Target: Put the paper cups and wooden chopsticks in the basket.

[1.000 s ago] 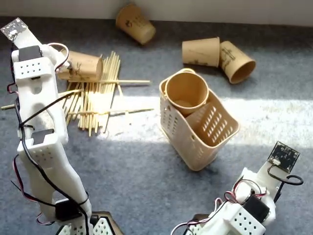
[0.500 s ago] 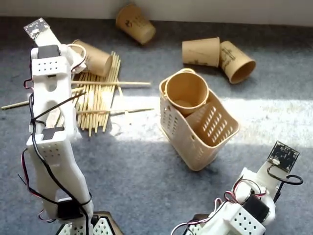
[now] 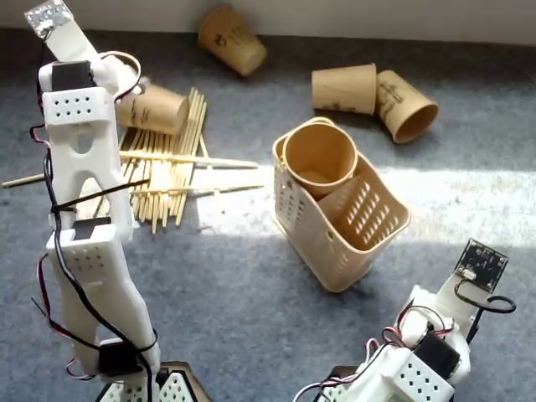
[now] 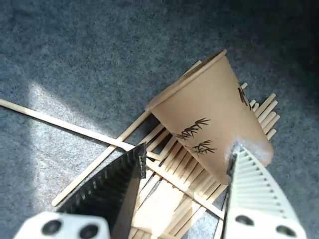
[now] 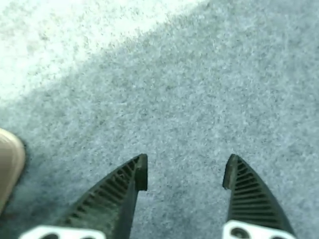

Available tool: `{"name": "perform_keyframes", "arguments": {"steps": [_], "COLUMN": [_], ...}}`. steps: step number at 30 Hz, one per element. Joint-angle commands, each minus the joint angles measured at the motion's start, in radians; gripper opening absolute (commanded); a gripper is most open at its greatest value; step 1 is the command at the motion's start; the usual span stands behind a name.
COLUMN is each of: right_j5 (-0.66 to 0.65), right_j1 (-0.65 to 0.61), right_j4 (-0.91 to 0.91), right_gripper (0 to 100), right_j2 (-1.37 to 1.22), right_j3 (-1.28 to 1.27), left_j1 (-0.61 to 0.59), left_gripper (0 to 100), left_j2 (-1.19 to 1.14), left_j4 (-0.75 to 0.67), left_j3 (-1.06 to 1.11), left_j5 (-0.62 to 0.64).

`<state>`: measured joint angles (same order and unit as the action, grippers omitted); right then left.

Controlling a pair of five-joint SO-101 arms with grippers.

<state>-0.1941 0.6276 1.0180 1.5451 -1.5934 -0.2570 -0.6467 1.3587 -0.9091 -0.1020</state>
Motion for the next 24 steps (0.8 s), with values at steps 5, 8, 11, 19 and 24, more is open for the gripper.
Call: {"name": "perform_keyframes", "arguments": {"steps": [5,8,11,19,24], "right_j5": [0.008,0.008,0.008,0.008,-0.017], "right_j1": [-0.013,-0.015,-0.015,-0.018,-0.019], "right_j4": [-0.018,-0.018,-0.018,-0.018,-0.018], "right_gripper": [24.9,24.9,24.9,24.9,24.9], "right_j2": [0.008,0.008,0.008,0.008,0.008], "right_j3": [0.048,0.047,0.047,0.045,0.033], "left_j1": [0.019,-0.008,-0.047,-0.120,-0.142], "left_gripper": [27,27,27,27,27], "left_j2": [0.005,-0.016,-0.059,-0.125,-0.125], "left_j4": [-0.071,-0.084,-0.120,-0.161,-0.155], "left_j3": [-0.038,-0.042,-0.042,-0.042,-0.042], "left_j5": [-0.083,-0.098,-0.091,-0.068,-0.068]}}
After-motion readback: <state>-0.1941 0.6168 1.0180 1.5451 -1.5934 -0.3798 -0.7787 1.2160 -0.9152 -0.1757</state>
